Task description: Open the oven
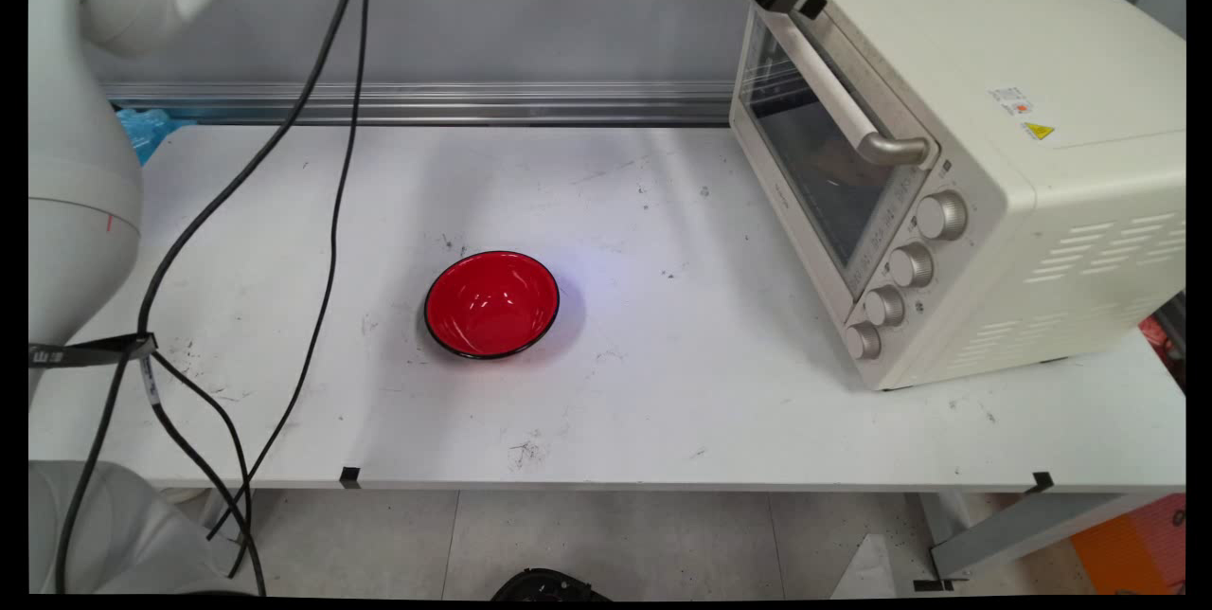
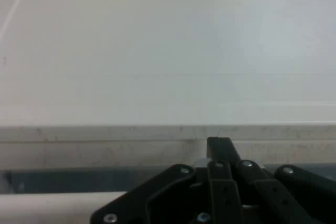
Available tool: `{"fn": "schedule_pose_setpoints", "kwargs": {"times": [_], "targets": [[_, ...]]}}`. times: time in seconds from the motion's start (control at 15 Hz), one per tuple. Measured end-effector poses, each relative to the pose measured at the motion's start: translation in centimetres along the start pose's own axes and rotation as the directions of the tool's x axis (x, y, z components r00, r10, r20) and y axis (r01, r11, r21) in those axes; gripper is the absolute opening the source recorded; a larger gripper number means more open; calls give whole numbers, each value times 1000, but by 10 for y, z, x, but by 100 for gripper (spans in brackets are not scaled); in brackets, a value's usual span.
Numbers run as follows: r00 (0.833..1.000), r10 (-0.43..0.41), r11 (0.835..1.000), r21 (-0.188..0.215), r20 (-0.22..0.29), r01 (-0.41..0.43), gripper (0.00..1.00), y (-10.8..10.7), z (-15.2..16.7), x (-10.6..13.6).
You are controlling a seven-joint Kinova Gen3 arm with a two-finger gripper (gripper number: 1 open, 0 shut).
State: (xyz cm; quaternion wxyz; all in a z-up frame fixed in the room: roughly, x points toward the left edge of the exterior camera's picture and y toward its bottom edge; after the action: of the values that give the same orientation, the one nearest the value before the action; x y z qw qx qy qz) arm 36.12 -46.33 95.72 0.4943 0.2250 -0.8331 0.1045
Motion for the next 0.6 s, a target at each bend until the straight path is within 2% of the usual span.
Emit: {"fn": "schedule_pose_setpoints", "kwargs": {"times": [0.6], "targets": [[1000, -3, 1000, -12, 14, 3, 0, 0, 19, -8]]}}
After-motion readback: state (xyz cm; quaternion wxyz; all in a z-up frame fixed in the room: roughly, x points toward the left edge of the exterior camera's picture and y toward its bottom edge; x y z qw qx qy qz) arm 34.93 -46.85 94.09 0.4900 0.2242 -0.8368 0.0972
